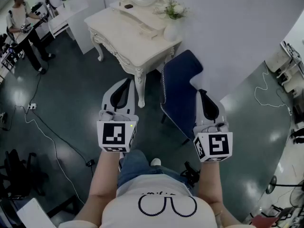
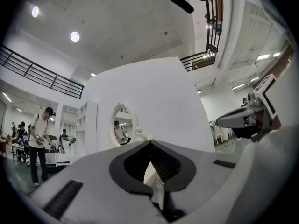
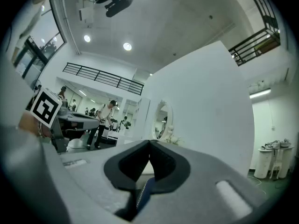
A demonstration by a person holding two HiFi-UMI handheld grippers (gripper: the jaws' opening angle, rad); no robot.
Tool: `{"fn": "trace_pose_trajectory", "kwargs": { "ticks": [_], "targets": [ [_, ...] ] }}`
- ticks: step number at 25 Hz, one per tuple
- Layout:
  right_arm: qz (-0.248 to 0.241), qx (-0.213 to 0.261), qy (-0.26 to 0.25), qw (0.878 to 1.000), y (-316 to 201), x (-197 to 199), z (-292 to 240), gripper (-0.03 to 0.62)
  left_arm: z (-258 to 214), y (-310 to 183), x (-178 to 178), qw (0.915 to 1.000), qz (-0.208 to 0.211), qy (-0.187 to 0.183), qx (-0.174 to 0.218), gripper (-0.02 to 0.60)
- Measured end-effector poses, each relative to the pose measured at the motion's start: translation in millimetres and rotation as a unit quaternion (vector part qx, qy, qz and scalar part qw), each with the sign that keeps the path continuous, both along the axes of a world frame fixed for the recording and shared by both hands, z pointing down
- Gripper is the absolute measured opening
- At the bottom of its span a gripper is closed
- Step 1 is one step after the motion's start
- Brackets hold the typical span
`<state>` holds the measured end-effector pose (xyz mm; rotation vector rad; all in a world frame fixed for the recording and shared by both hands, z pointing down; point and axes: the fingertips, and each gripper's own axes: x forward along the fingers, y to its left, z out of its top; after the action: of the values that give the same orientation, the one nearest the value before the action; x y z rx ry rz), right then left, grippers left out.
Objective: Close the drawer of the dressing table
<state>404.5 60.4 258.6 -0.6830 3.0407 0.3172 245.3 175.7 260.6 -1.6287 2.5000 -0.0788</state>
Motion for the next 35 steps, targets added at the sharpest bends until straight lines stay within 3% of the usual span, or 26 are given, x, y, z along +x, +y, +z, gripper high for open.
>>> {"fn": "trace_pose_trajectory", "kwargs": {
  "ticks": [7,14,28,35],
  "targets": [
    [-0.002,-0.001,0.003,1.0,-17.1,-11.4,7.9,0.003,8.2,-13.0,-13.5,0.9999,-0.011,0.004,-0.001,-0.003],
    [0.013,-0.015,-0.001,1.0,-25.7,-50.9,12.3,0.003,14.7,-24.3,-61.3,0.9999,0.0,0.014,0.0,-0.003],
    [0.058,-0.015,0.017,0.998,-45.2,-220.7,16.6,0.003,14.2,-70.3,-242.6,0.9982,0.054,0.026,0.001,-0.003],
    [0.091,-0.021,0.02,0.995,-55.3,-299.4,18.6,0.003,28.7,-98.8,-320.7,0.9935,0.098,0.046,-0.036,-0.003]
  ]
}}
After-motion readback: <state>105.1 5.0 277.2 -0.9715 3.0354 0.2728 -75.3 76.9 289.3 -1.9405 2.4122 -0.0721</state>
